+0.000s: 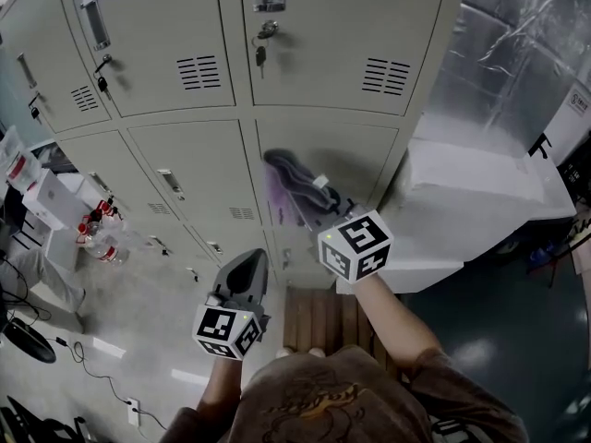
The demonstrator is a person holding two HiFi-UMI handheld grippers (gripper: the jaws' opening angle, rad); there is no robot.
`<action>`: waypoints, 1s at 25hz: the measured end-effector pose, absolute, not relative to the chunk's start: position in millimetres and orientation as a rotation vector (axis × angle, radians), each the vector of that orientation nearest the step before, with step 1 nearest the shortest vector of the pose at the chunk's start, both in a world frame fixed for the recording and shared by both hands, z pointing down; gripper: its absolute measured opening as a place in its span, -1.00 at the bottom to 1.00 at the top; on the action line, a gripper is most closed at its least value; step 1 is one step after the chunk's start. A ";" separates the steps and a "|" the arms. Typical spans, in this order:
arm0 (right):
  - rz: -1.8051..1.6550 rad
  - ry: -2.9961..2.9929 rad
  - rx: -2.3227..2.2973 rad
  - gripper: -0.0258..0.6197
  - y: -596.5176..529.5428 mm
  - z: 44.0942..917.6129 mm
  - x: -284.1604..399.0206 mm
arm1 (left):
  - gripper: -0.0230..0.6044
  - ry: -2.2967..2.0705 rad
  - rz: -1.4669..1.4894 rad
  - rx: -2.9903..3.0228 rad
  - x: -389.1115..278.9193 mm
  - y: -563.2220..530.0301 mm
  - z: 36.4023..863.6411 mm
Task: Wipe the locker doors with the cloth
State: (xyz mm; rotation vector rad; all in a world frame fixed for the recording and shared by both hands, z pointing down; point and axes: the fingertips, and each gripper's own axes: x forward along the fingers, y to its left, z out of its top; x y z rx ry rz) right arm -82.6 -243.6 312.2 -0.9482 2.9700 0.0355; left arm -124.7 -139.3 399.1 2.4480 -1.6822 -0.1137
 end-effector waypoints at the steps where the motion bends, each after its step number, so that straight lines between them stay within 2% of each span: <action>1: 0.044 2.963 -0.951 -0.76 -248.8 307.3 -87.9 | -0.93 -1.686 -0.117 2.446 -126.2 -140.3 398.8; 12: 0.107 2.952 -1.040 -0.76 -288.5 299.0 -132.7 | -0.93 -1.701 -0.140 2.425 -134.6 -148.1 399.2; 25: 0.129 2.922 -1.159 -0.76 -314.1 303.4 -134.6 | -0.93 -1.679 -0.137 2.421 -136.2 -157.0 404.2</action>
